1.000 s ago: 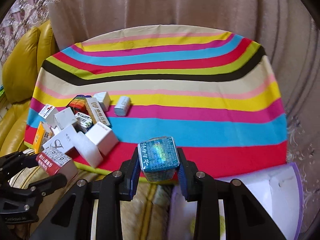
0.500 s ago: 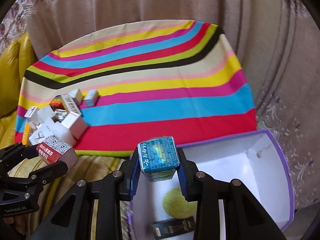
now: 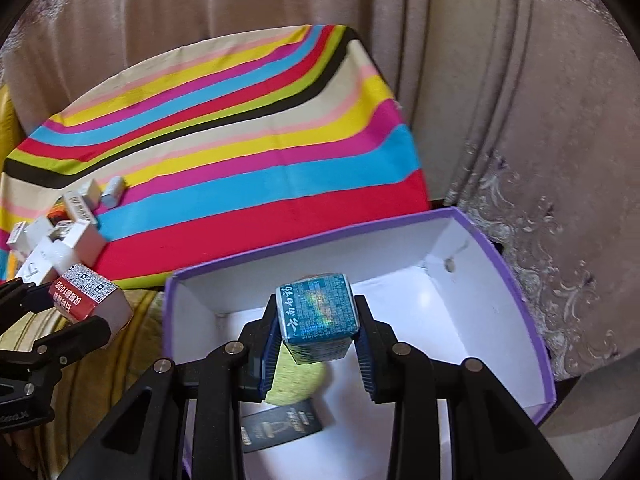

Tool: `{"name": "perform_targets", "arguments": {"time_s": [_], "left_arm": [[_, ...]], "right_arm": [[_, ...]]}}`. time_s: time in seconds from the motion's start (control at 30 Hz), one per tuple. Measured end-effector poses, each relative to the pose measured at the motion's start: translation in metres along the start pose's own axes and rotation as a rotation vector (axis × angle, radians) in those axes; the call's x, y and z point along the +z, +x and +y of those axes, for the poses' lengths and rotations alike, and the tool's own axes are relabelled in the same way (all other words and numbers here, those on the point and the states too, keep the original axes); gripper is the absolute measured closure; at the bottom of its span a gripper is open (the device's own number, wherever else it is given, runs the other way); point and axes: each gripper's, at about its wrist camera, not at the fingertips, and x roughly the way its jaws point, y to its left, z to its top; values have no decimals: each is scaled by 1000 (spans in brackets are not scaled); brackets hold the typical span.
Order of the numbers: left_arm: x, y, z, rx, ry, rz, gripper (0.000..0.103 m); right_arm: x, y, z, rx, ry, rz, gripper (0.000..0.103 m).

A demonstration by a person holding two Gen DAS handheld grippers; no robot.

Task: Organize objects
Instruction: 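Drop the blue box into the white box with the right gripper while the left drops the red box, then move the right gripper to the foam block while the left moves to the orange pack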

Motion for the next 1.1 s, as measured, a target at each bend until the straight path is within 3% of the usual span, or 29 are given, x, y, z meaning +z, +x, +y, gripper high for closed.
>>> {"name": "perform_targets", "arguments": {"time_s": [0.27, 0.5, 0.67, 0.87, 1.1], "left_arm": [[4, 9, -20, -48, 39, 15, 37], [5, 12, -22, -56, 32, 31, 35], [5, 11, -15, -27, 3, 32, 35], [0, -2, 8, 41, -51, -1, 35], [-13, -22, 50, 135, -154, -42, 35]], "right_arm": [[-1, -1, -20, -18, 32, 9, 67], [2, -1, -26, -8, 51, 2, 36], [5, 1, -19, 5, 58, -12, 26], [17, 6, 11, 59, 59, -36, 22], [50, 24, 77, 105, -55, -94, 21]]}}
